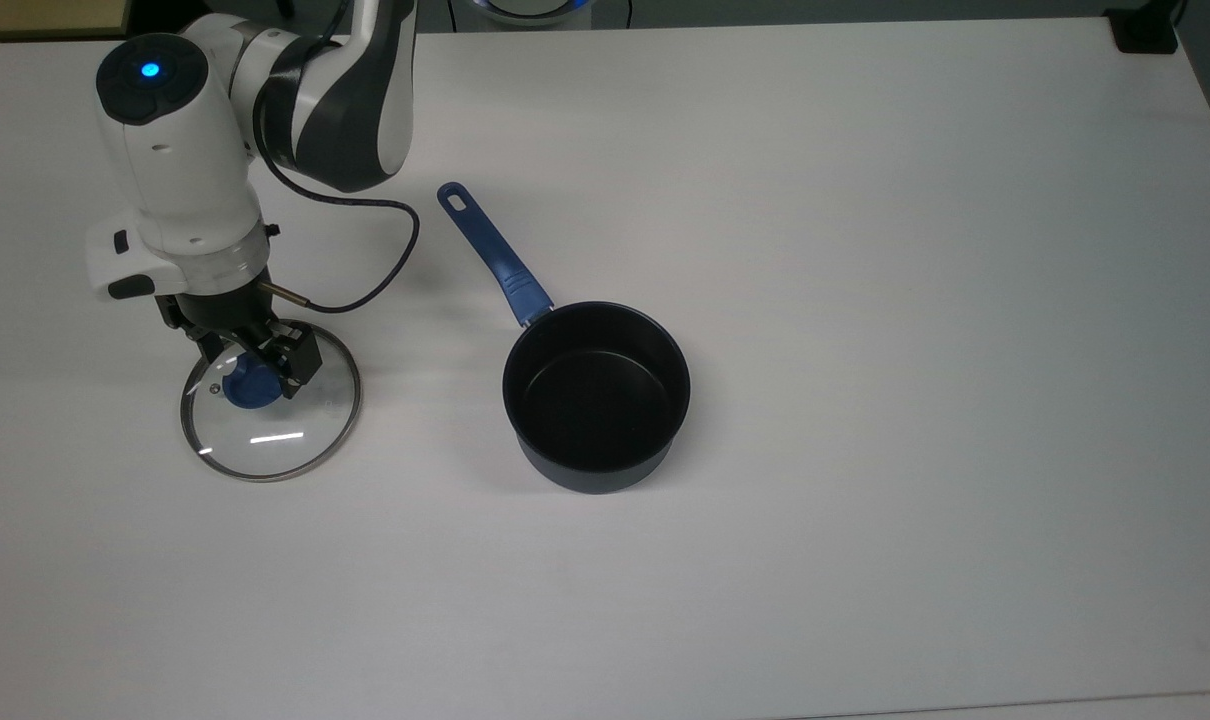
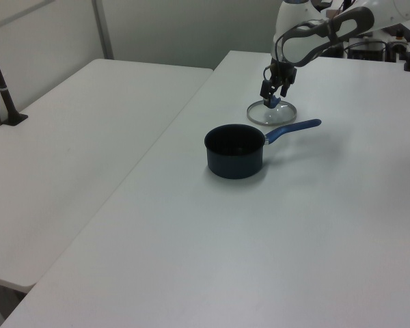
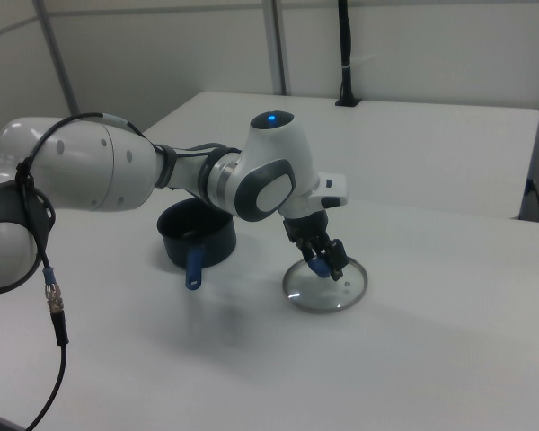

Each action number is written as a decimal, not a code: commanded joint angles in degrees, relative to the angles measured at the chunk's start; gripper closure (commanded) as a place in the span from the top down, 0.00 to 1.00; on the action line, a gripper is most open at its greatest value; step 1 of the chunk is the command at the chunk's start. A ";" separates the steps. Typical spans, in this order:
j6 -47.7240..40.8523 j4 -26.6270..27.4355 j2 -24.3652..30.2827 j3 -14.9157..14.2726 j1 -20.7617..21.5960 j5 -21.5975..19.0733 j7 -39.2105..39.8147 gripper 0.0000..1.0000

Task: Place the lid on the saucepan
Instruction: 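Close the gripper on the blue knob of the glass lid, then lift the lid and carry it over the dark saucepan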

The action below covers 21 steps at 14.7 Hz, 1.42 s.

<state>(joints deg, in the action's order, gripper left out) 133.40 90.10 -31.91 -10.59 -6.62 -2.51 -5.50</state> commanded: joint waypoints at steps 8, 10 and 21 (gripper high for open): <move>1.60 -0.45 -0.43 -0.39 1.87 -0.74 -2.33 0.44; 1.51 -0.54 -0.35 -0.48 2.05 -0.66 -2.24 0.42; -13.68 -5.02 9.14 -4.52 2.84 -1.88 0.31 0.41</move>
<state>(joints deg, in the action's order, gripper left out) 123.08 84.75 -25.49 -13.82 -5.41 -2.51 -6.71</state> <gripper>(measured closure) 0.396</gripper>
